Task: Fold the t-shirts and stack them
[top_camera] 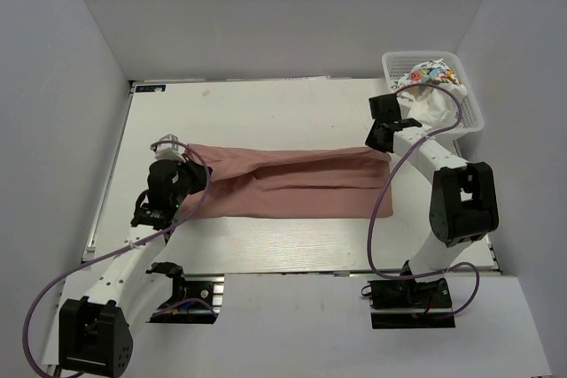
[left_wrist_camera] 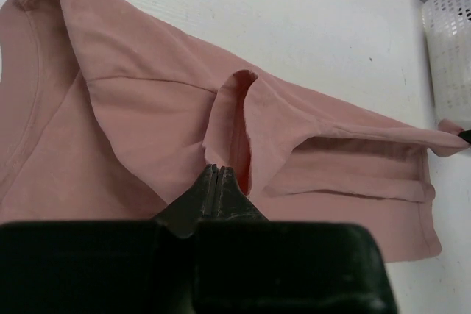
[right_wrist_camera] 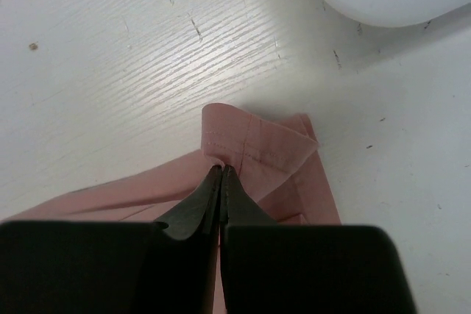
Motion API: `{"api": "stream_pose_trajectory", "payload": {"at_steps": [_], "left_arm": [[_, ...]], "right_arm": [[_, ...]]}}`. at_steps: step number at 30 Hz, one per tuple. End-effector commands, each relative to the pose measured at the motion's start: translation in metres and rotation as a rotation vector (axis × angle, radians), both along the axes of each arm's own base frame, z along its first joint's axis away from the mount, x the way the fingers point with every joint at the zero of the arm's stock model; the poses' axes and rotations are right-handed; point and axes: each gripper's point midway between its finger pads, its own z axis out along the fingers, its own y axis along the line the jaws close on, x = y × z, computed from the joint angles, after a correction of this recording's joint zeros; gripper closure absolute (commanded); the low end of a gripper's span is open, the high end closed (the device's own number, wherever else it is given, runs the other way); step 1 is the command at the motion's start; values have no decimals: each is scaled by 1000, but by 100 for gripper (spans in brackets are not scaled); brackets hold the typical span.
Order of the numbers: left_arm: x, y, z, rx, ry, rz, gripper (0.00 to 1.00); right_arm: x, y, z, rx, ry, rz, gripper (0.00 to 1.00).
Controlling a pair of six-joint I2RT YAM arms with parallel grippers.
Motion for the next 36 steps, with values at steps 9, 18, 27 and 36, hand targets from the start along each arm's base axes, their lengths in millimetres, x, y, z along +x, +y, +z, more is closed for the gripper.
{"api": "stream_pose_trajectory", "payload": {"at_steps": [9, 18, 27, 36], "left_arm": [[-33, -3, -45, -27, 179, -16, 100], [-66, -1, -36, -82, 307, 25, 0], [2, 8, -7, -64, 222, 139, 0], [108, 3, -32, -32, 326, 159, 0]], "right_arm": [[-20, -5, -9, 10, 3, 0, 100], [-63, -23, -14, -18, 26, -83, 16], [-46, 80, 67, 200, -220, 496, 10], [-67, 248, 64, 256, -258, 1119, 10]]}}
